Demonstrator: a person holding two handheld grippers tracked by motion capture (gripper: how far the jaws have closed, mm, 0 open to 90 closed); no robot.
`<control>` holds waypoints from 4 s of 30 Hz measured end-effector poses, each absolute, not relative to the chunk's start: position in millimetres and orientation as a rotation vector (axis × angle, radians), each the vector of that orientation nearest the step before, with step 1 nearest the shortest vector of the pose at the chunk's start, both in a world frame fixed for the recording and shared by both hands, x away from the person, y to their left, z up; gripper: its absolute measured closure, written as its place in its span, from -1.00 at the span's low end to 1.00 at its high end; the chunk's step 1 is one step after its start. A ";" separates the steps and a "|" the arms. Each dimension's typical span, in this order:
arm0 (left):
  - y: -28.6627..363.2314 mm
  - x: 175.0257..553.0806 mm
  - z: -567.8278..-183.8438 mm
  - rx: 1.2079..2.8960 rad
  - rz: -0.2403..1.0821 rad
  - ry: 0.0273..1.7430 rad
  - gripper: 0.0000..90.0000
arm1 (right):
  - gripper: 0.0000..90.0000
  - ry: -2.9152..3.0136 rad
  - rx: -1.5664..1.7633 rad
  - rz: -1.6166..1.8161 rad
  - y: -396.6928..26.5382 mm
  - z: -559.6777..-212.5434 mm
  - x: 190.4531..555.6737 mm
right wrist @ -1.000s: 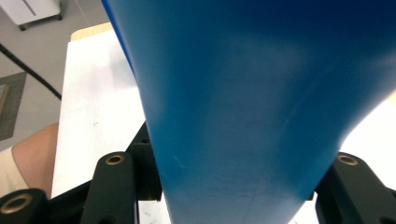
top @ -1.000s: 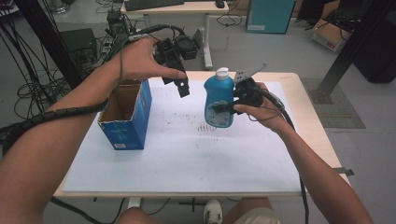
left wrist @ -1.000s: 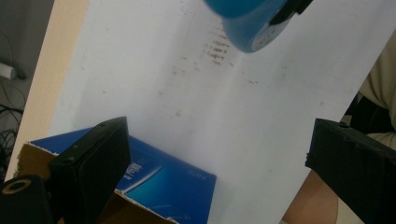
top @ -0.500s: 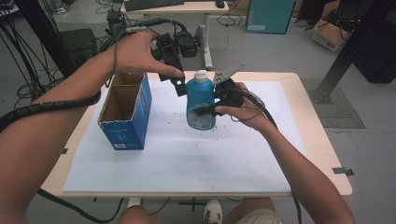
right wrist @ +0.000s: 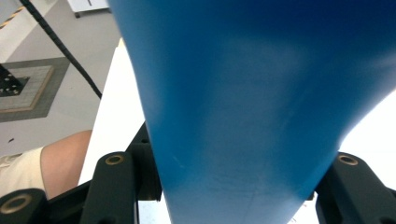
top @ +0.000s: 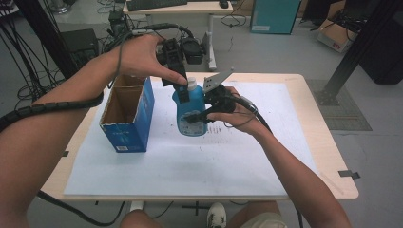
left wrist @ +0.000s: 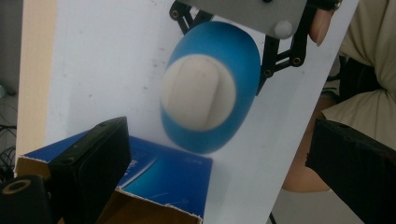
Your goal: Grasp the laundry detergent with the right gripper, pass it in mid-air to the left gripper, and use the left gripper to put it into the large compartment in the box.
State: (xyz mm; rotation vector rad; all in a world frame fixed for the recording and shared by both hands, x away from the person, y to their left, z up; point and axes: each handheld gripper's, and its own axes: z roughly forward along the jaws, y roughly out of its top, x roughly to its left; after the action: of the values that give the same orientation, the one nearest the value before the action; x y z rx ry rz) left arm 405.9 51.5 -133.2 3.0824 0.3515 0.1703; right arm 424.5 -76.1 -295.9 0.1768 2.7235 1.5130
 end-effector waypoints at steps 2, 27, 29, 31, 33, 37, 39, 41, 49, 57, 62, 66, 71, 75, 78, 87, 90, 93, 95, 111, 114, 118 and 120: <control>51.0 405.2 -136.1 3.077 0.160 0.365 -0.86 | -0.02 2.723 0.157 1.518 -72.7 -294.8 422.8; 53.4 411.1 -154.7 3.115 0.083 0.329 -0.87 | -0.02 2.717 0.024 1.553 -56.5 -279.4 418.3; 52.9 410.7 -154.4 3.113 0.083 0.329 -0.87 | -0.02 2.712 0.026 1.556 -56.5 -278.0 418.8; 52.5 410.1 -154.5 3.100 0.085 0.339 -0.87 | -0.02 2.720 0.037 1.559 -56.8 -277.0 417.9; 52.3 409.4 -155.2 3.087 0.097 0.341 -0.87 | -0.02 2.721 0.042 1.564 -57.0 -276.6 417.3; 52.3 409.0 -154.9 3.092 0.093 0.340 -0.87 | -0.02 2.731 0.050 1.556 -57.1 -276.2 416.3; 53.0 408.6 -154.9 3.087 0.098 0.342 -0.87 | -0.02 2.727 0.044 1.560 -56.8 -276.5 416.8; 53.5 409.1 -154.2 3.091 0.090 0.337 -0.87 | -0.02 2.719 0.037 1.565 -56.4 -276.4 417.2; 56.0 408.5 -154.0 3.086 0.092 0.343 -0.87 | -0.02 2.716 0.029 1.568 -53.4 -275.9 417.1; 57.5 408.0 -154.4 3.075 0.094 0.346 -0.87 | -0.02 2.730 0.037 1.564 -51.9 -276.6 417.4; 57.9 408.5 -153.8 3.080 0.088 0.342 -0.87 | -0.02 2.734 0.039 1.565 -51.1 -276.6 417.7; 58.1 408.0 -153.5 3.073 0.099 0.345 -0.87 | -0.02 2.726 0.037 1.567 -51.1 -276.1 418.1; 58.7 408.4 -151.9 3.078 0.093 0.336 -0.87 | -0.02 2.705 0.022 1.568 -52.1 -276.3 420.8; 58.8 408.3 -152.2 3.074 0.099 0.338 -0.87 | -0.02 2.708 0.034 1.581 -52.6 -275.4 419.8; 59.0 407.9 -152.4 3.076 0.099 0.333 -0.87 | -0.02 2.708 0.034 1.576 -52.4 -275.3 420.0; 58.8 407.6 -153.0 3.069 0.093 0.343 -0.87 | -0.02 2.699 0.022 1.577 -51.6 -275.1 420.1; 58.6 408.1 -153.1 3.072 0.094 0.338 -0.87 | -0.02 2.699 0.027 1.584 -51.5 -274.8 420.0; 58.5 408.5 -153.9 3.073 0.093 0.337 -0.87 | -0.02 2.700 0.023 1.586 -51.9 -274.5 420.2; 58.4 408.7 -154.3 3.071 0.096 0.341 -0.87 | -0.02 2.702 0.025 1.586 -52.1 -274.3 420.1; 59.0 410.4 -152.8 3.094 0.093 0.324 -0.86 | -0.03 2.701 0.015 1.590 -52.2 -273.3 418.7; 59.2 410.6 -151.8 3.099 0.093 0.315 -0.86 | -0.03 2.699 0.012 1.588 -52.3 -273.0 418.4; 59.8 411.4 -151.4 3.109 0.087 0.305 -0.85 | -0.03 2.698 0.011 1.591 -52.6 -272.6 418.0; 60.4 411.2 -152.0 3.102 0.086 0.312 -0.85 | -0.03 2.698 0.009 1.591 -52.5 -272.0 417.8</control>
State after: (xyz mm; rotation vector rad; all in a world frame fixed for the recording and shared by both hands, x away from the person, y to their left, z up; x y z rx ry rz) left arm 411.2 60.4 -152.0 3.1021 0.3116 0.0864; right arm 417.8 -52.5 -272.0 0.0091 2.6975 1.5907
